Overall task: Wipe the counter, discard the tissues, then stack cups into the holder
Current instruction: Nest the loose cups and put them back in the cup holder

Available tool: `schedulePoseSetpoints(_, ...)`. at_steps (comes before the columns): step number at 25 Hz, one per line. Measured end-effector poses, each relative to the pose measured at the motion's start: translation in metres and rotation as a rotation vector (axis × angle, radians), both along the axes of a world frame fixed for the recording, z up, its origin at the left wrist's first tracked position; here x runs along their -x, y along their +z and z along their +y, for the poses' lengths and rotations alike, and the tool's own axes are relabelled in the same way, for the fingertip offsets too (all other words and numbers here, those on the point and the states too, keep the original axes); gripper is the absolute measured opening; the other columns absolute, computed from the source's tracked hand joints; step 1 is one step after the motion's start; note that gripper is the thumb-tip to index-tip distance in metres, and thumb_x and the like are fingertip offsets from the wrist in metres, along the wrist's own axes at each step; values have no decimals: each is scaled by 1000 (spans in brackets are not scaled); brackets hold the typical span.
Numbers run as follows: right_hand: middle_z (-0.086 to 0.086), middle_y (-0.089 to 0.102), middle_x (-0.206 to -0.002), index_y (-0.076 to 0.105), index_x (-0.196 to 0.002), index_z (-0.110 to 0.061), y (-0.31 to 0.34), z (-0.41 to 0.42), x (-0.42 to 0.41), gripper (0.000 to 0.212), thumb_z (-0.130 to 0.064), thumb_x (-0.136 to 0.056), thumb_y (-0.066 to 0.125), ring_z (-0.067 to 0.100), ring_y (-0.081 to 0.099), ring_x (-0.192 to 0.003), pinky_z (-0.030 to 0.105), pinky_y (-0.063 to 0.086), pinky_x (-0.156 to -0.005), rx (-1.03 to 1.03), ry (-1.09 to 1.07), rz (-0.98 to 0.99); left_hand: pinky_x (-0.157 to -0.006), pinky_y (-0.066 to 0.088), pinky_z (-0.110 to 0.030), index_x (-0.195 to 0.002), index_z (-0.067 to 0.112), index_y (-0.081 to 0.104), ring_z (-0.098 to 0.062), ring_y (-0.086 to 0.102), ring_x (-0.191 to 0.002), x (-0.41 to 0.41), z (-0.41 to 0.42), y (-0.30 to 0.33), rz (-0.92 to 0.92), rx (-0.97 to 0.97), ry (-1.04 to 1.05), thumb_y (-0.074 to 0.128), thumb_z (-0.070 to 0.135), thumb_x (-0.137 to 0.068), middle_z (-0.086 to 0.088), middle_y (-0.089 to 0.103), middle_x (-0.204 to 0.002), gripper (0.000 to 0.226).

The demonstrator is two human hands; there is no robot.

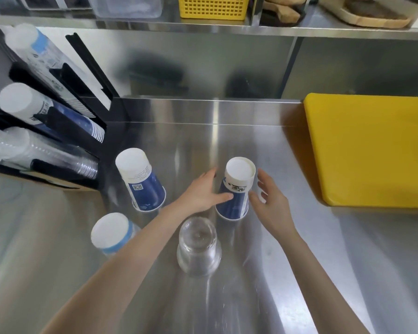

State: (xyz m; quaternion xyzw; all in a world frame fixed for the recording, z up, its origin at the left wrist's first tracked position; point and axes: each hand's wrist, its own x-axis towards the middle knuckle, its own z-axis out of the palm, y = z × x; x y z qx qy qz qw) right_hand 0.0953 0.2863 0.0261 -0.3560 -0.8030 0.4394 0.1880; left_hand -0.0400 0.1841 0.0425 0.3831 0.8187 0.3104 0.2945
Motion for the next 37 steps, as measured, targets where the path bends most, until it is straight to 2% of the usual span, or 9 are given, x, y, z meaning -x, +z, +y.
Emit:
schedulePoseSetpoints(7, -4, 58, -127, 42, -129, -24, -7, 4, 10, 46, -17, -86, 55, 9, 55, -109, 15, 37, -87, -4, 60, 15, -95, 38, -27, -126, 13, 41, -23, 50, -121, 3, 9, -4, -53, -78, 14, 67, 25, -78, -7, 54, -132, 56)
schedulePoseSetpoints(10, -7, 57, -126, 41, -130, -26, 3, 0, 10, 45, -20, -87, 54, 4, 53, -107, 16, 38, -88, -20, 67, 32, -89, 36, -22, -126, 15, 43, -20, 52, -118, 4, 4, 7, -8, -121, 26, 67, 27, -77, -4, 56, -130, 55)
schedulePoseSetpoints(16, -24, 53, -112, 41, -128, -31, 50, -18, 25, 44, -23, -87, 53, -3, 51, -99, 0, 34, -74, -61, 150, 142, -94, 37, -26, -129, 17, 40, -22, 52, -120, 5, -26, 50, 150, -285, 112, 65, 26, -79, -4, 54, -133, 56)
schedulePoseSetpoints(18, -25, 52, -111, 39, -129, -32, 69, -29, 37, 44, -24, -88, 53, -3, 51, -100, 3, 37, -77, -67, 200, 174, -96, 37, -28, -129, 17, 41, -23, 52, -119, 11, -43, 65, 213, -364, 170, 65, 25, -79, -4, 55, -132, 56)
schedulePoseSetpoints(23, -11, 57, -123, 40, -131, -27, 106, -62, 72, 46, -16, -88, 50, 5, 54, -111, 22, 43, -94, -93, 333, 264, -91, 33, -20, -131, 21, 40, -17, 52, -116, 37, -86, 90, 302, -452, 326, 65, 27, -78, -2, 55, -131, 59)
schedulePoseSetpoints(28, -1, 57, -129, 40, -132, -21, 131, -86, 114, 46, -14, -88, 50, 12, 54, -116, 33, 43, -103, -87, 449, 294, -93, 36, -25, -132, 23, 39, -15, 52, -111, 67, -120, 101, 349, -503, 414, 64, 33, -79, -6, 55, -129, 60)
schedulePoseSetpoints(31, 0, 57, -130, 39, -133, -20, 128, -95, 133, 46, -20, -88, 51, 15, 54, -117, 30, 43, -100, -95, 492, 259, -92, 36, -27, -132, 24, 38, -21, 52, -116, 82, -130, 94, 357, -483, 458, 62, 35, -80, -6, 53, -131, 59)
schedulePoseSetpoints(35, -2, 58, -129, 39, -132, -24, 108, -97, 146, 46, -20, -88, 51, 10, 55, -113, 15, 41, -90, -82, 511, 184, -94, 38, -30, -131, 23, 38, -22, 51, -116, 95, -138, 73, 315, -431, 465, 62, 36, -79, -6, 53, -131, 59)
schedulePoseSetpoints(37, -2, 58, -128, 39, -132, -26, 97, -97, 151, 45, -20, -88, 50, 11, 55, -113, 16, 41, -90, -82, 516, 138, -98, 40, -35, -131, 23, 39, -23, 50, -118, 100, -139, 61, 275, -411, 467, 63, 37, -79, -7, 52, -132, 59)
